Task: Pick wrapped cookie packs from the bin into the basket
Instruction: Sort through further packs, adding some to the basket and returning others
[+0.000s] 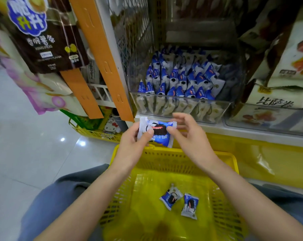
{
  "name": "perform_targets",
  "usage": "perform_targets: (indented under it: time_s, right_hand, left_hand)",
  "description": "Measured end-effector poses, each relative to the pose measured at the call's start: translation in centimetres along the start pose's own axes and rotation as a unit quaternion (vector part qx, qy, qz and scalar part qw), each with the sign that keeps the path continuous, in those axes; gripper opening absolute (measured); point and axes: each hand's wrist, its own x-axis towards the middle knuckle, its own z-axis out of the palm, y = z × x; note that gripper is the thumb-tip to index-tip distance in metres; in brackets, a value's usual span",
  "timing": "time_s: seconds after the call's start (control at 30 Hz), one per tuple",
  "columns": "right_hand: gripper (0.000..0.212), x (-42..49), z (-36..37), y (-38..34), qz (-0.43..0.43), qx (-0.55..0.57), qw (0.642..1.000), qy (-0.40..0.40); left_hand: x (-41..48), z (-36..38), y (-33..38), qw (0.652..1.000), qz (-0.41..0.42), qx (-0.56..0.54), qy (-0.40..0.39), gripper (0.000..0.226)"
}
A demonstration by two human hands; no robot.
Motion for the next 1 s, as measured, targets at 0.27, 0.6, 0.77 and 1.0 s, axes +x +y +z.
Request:
perform_targets:
  time_s: [0.27,0.6,0.77,1.0]
  right_hand:
    - [0.009,2.3,-1.9,-3.4,-0.029,0.035,0.999,-0.015]
    - [0.015,12.3,-5.0,-6.1,-0.096,-0.111,0.984,0.099]
    - [0.028,18.2,-7.0,-4.2,0.011,-0.255,0.961,0.103]
    - [0.037,20.6,-6.6,-2.0,0.095,-0.382,0.915,0.084]
  left_hand:
    - [1.5,0.5,2.9,0.996,-0.003,-0.083,0.027,0.033]
    - [4.8,0.2,6.8,0.995,0.065,-0.037,0.065,0.011]
    - [6.8,0.9,8.1,0.996,0.073,-0.020,0.055,0.009]
    - [8.1,1.2,8.0,0.996,0.073,0.020,0.050,0.018]
